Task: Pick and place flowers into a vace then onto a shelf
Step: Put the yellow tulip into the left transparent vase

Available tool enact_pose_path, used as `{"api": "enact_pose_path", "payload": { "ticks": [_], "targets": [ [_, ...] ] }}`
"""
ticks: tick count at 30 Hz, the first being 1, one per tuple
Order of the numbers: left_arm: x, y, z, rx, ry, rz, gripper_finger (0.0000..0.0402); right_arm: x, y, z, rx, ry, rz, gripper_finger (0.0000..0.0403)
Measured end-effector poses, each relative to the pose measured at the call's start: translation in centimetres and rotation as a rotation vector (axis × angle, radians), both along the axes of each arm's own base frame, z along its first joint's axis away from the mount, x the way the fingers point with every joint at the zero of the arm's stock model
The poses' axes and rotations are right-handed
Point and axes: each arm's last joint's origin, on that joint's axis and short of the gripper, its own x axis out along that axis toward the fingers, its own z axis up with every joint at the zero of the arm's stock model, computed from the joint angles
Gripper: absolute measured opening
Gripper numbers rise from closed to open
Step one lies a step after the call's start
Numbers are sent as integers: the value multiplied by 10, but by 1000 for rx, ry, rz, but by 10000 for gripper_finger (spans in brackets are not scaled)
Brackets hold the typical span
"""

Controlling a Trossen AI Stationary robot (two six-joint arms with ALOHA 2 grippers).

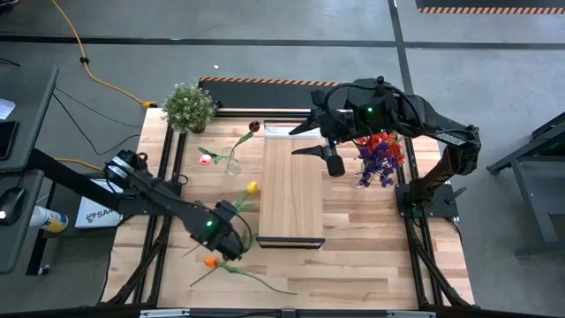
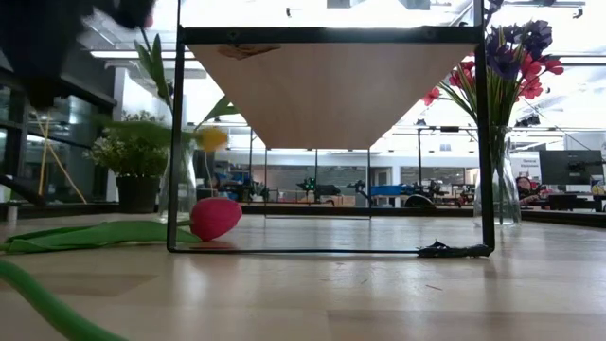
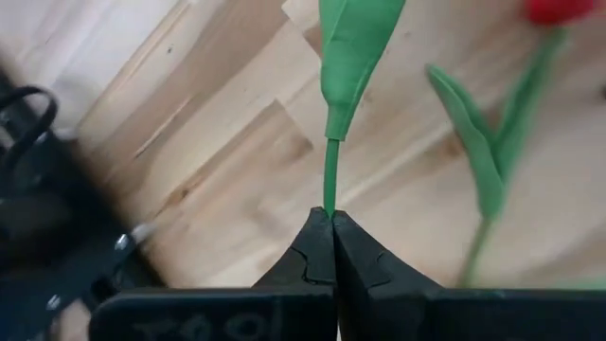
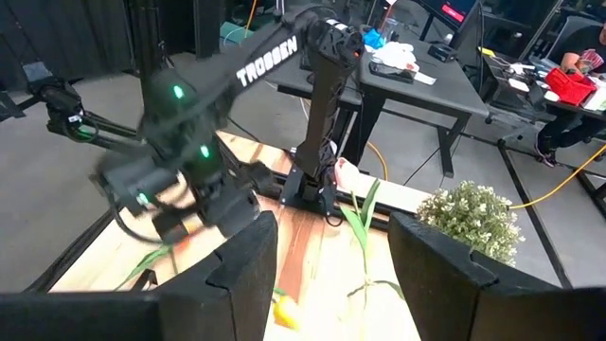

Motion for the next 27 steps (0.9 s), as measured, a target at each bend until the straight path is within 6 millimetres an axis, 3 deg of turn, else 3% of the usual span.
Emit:
{"api": "enact_pose_path", "payload": {
  "ticks": [9,15,21,27],
  "targets": [
    [-24,-40,55,-66,-80,41,22,0,0,0,-21,-4,6,193],
    [-39,-60,81,-130,-177,81,22,1,0,2,-24,-25,6,193],
    [-49,-72,100,-137,-308,75,22,1,0,4,-22,-43,5,192],
    [-48,-72,121,-40,-539,1,22,1,0,4,14,-39,-6,192]
  ]
}}
